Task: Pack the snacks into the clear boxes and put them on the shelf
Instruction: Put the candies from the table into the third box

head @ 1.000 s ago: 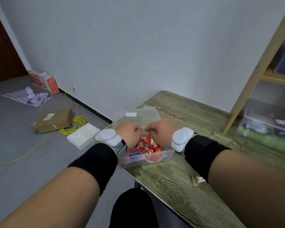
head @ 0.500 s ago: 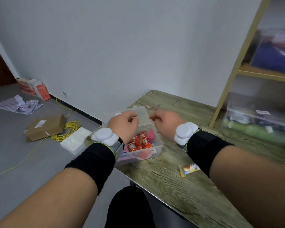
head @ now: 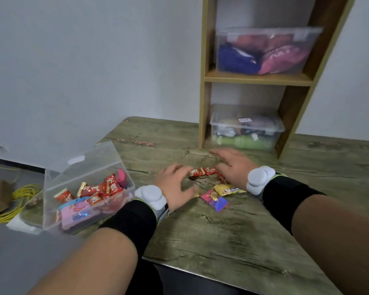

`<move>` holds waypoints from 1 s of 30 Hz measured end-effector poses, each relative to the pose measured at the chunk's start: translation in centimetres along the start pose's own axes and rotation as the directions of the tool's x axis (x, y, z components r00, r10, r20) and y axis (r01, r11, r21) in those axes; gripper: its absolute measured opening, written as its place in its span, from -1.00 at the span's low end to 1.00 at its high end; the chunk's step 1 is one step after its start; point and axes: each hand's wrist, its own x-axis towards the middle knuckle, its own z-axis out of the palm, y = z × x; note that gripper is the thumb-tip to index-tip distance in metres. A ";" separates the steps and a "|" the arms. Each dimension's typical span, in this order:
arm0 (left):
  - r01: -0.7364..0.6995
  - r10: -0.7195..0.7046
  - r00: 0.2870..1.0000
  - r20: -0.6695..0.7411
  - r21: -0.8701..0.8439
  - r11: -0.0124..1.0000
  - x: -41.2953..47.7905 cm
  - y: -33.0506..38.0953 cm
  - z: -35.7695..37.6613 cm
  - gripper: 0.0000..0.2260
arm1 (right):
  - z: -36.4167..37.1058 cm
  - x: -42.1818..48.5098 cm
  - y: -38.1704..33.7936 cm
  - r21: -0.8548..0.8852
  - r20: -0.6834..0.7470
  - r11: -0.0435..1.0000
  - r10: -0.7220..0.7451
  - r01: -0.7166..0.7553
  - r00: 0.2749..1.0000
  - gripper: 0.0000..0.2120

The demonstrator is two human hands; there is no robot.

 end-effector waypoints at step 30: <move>-0.342 0.335 0.940 0.064 0.176 0.923 9.1 1.9 4.9 -0.76 | 3.8 -1.4 5.4 -0.216 -0.078 0.976 0.003 -0.020 0.997 -0.54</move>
